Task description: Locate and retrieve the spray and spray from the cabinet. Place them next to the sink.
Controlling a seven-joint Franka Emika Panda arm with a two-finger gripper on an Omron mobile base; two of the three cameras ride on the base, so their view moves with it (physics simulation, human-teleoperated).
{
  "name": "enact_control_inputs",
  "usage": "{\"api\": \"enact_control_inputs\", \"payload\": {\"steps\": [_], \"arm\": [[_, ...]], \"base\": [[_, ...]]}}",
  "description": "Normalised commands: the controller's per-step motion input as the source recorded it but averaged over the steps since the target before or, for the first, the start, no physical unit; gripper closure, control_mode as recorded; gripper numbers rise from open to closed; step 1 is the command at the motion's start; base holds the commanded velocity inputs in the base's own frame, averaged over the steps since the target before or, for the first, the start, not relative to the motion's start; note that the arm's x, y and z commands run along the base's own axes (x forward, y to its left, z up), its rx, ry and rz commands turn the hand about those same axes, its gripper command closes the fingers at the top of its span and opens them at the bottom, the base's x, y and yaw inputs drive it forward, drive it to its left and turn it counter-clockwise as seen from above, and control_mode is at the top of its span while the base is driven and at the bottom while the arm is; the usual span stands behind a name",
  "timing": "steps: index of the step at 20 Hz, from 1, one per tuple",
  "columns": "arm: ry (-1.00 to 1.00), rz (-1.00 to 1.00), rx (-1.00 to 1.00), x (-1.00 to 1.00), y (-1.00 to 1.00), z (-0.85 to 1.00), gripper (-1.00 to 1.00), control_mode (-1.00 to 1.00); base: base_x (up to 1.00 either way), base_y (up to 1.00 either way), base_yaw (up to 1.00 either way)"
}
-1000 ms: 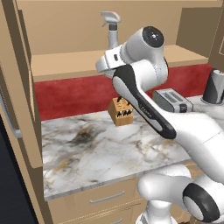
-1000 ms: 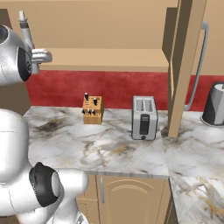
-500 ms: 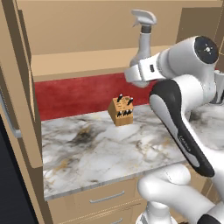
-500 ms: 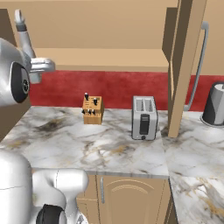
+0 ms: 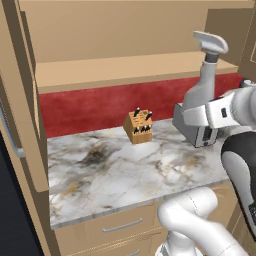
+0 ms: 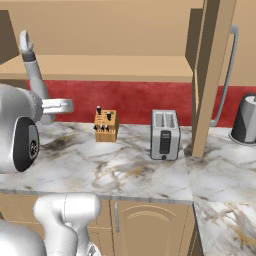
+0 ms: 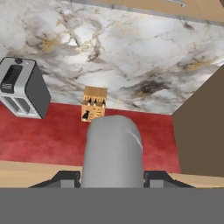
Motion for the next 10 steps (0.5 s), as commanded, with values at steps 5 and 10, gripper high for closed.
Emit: {"api": "enact_control_inputs", "payload": {"steps": [5, 10], "arm": [[-0.01, -0.04, 0.01, -0.49, -0.27, -0.29, 1.0, -1.0], [-0.01, -0.03, 0.0, -0.25, -0.09, -0.3, 1.0, -1.0]], "base": [[0.0, 0.0, 0.0], [0.0, 0.0, 0.0]]}}
